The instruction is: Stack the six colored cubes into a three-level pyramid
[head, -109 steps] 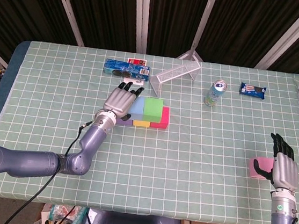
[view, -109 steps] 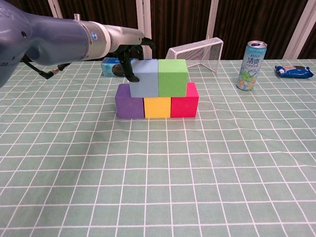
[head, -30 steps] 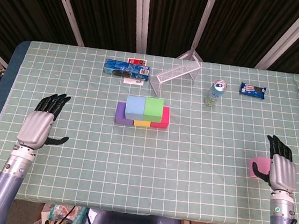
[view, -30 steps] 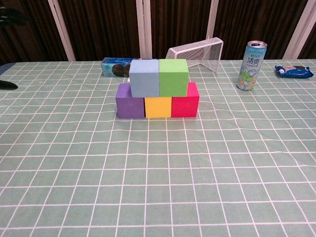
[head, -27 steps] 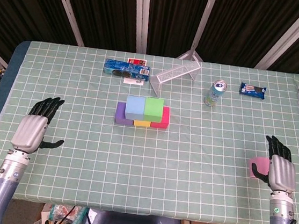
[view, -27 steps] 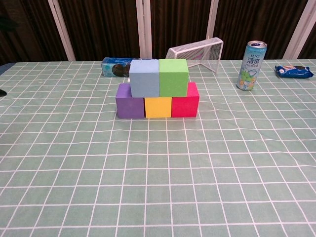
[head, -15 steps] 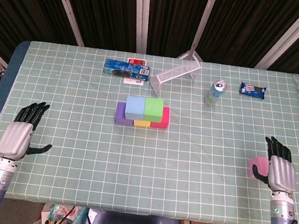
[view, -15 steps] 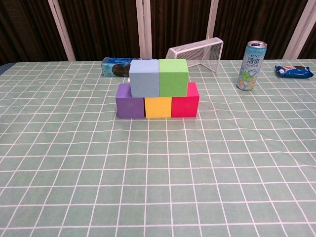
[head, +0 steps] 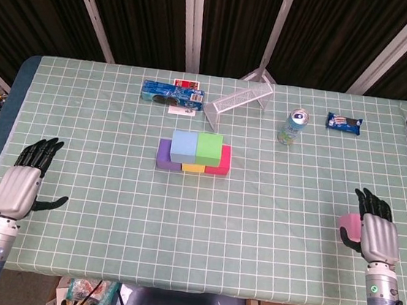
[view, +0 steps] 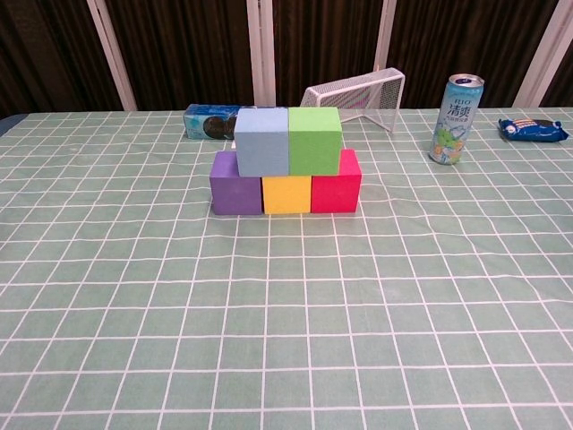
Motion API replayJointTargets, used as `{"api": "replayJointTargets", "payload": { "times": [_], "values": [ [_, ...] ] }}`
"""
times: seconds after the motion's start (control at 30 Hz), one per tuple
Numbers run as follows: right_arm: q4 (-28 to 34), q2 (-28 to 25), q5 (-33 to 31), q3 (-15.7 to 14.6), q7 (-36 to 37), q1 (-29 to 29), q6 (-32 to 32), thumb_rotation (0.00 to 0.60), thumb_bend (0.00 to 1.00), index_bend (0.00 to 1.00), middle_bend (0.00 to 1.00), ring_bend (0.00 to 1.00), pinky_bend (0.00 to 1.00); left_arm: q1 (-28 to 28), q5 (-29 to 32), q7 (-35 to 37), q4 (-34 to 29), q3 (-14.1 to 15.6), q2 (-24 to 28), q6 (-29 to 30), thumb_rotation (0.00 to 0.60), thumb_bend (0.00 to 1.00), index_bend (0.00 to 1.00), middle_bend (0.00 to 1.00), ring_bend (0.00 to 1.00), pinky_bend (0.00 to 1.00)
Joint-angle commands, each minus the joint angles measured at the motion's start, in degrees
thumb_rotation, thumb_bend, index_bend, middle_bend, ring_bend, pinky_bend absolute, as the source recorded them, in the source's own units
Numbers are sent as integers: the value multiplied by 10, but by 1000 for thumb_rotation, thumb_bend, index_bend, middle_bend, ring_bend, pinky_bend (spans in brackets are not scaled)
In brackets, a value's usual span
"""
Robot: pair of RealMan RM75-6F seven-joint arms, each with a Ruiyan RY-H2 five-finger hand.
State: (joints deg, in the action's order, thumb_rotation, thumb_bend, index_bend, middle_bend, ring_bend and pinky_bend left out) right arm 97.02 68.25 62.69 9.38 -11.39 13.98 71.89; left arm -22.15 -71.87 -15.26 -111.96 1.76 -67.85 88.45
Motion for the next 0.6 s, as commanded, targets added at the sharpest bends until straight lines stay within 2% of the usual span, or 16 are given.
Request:
{"api": "replayJointTargets", "payload": {
  "times": [0.03, 0.17, 0.4, 0.6],
  "values": [
    [-1, 1, 2, -1, 0, 0, 1, 600, 383, 0, 0, 0, 0, 4, 9, 7, 4, -6, -4, -10, 600, 155, 0, 25, 0, 74],
    [-2, 2, 7, -1, 0, 0, 4, 600, 383, 0, 0, 0, 0, 6, 19, 13, 8, -10, -5, -27, 600, 164, 0, 24, 0, 74],
    [1, 0, 20, -4, 12, -4, 9, 600, 384, 0, 0, 0, 0, 2, 51, 13, 3, -25, -7, -64, 600, 319, 0, 27, 0, 75],
    [0, -1, 23, -3, 21, -4, 5, 600, 383, 0, 0, 0, 0, -34, 136, -4, 1, -62, -7, -138, 600, 334, 0, 31, 0, 77]
  ]
}}
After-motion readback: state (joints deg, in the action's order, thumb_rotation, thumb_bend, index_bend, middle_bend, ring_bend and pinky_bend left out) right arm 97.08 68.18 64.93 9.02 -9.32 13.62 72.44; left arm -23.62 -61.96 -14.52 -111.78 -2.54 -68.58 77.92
